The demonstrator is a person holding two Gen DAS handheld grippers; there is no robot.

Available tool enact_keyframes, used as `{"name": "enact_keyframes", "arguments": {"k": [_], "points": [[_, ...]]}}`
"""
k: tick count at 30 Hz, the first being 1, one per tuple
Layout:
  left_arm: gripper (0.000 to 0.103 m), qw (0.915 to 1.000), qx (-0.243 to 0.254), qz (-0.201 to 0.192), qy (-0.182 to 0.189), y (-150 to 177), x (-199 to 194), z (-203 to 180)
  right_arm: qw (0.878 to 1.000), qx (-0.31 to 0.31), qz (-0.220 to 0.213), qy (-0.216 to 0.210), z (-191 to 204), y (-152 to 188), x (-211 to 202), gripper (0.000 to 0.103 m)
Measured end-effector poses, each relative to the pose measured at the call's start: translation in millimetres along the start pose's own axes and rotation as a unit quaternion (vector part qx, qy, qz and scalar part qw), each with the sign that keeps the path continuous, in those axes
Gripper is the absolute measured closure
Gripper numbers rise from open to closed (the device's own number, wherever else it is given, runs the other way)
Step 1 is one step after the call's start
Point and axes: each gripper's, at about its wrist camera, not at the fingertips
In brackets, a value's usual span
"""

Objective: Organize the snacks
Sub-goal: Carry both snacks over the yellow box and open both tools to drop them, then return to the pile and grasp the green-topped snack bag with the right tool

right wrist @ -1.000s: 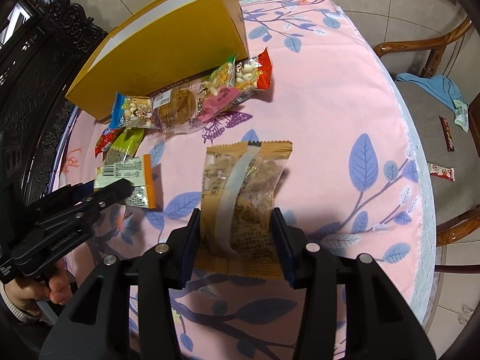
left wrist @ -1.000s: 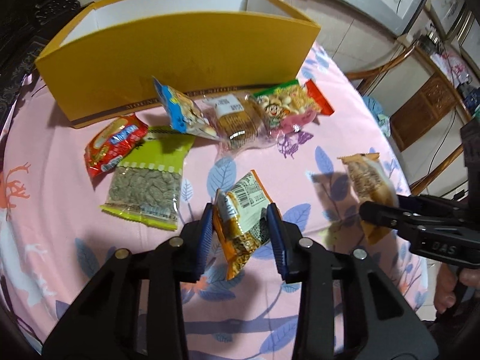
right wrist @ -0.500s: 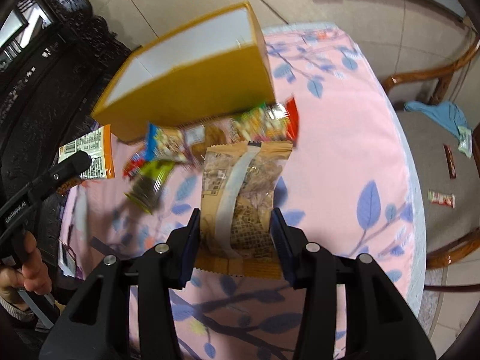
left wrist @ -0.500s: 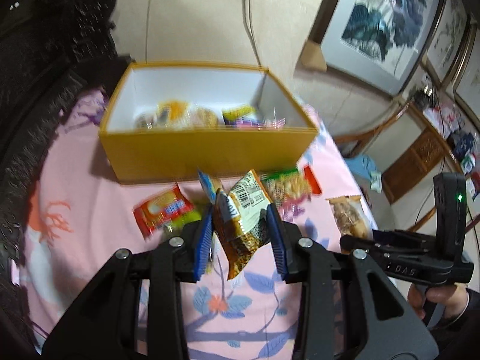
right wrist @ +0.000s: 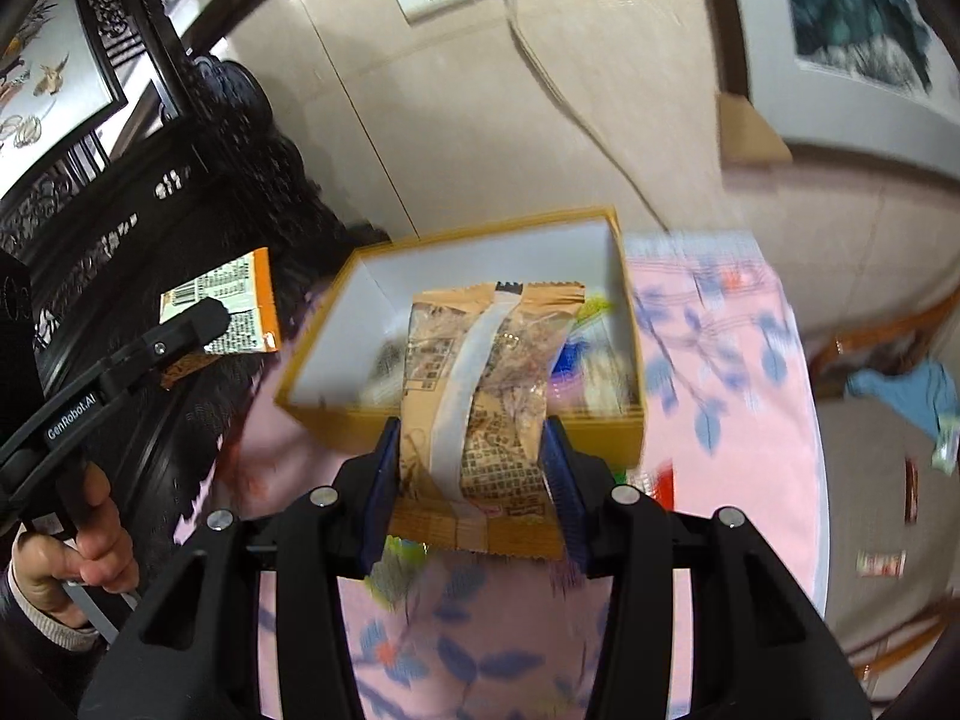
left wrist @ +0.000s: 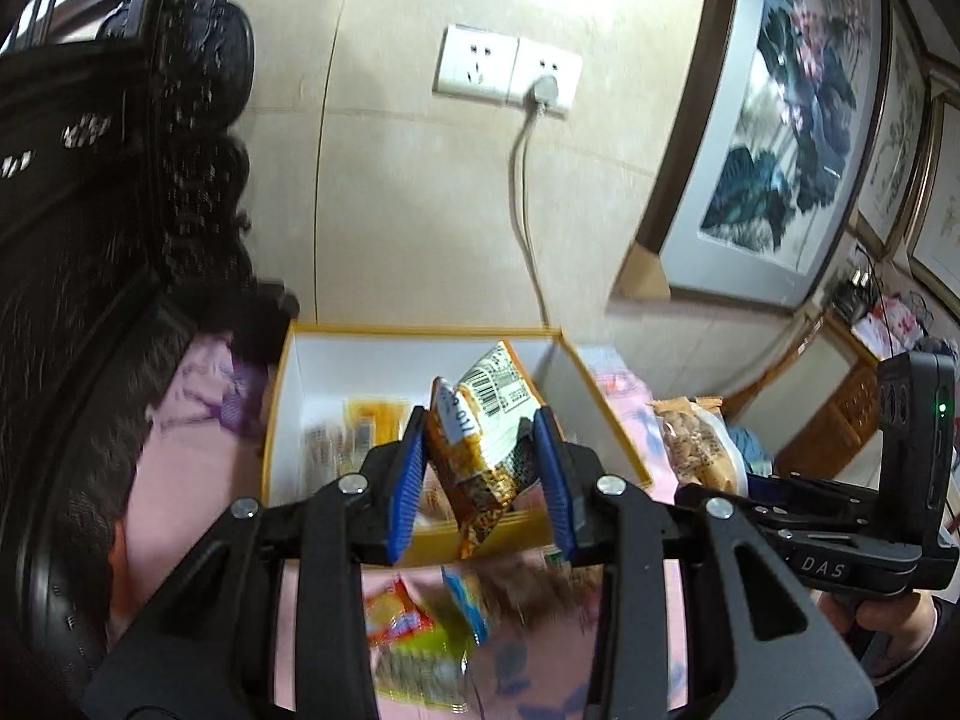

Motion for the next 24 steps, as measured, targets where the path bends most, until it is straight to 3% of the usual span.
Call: {"name": "enact_keyframes", "arguments": {"k": [10, 11, 12, 13, 14, 15, 18, 24], "points": [[0.065, 0.9995, 0.010, -0.023, -0.019, -49, 38, 27, 0.999, -0.026, -0.020, -0.009, 20, -59, 38, 0.054], [0.046, 0.9992, 0.008, -0.026, -0.028, -52, 41, 30, 0.999, -0.031, -0.020, -0.003, 22, -61, 40, 0.054], [0.018, 0.9987, 0.003, -0.031, -0.039, -53, 40, 32, 0.999, -0.035, -0.023, 0.011, 23, -65, 41, 0.049], [0.010, 0.9970, -0.007, -0.049, -0.060, -55, 35, 35, 0.999, -0.035, -0.026, 0.021, 22, -67, 40, 0.036], [0.008, 0.9950, -0.014, -0.070, -0.070, -54, 29, 37, 0.999, -0.032, -0.031, 0.026, 19, -68, 37, 0.034], [0.008, 0.9939, -0.020, -0.084, -0.069, -52, 21, 40, 0.999, -0.026, -0.040, 0.027, 14, -68, 33, 0.033], [0.007, 0.9937, -0.043, -0.075, -0.071, -40, 12, 51, 0.998, -0.010, -0.039, 0.045, -6, -57, 29, 0.033], [0.007, 0.9901, -0.103, -0.027, -0.091, 15, -5, 71, 0.996, 0.023, 0.025, 0.079, -52, -3, 37, 0.033]]}}
Point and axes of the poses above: each gripper's, at about its wrist camera, not at the fingertips, and x roughly the way its jaws point, z to its left, y to its underside, and after that the axes turned 14 degrees about y, right-handed
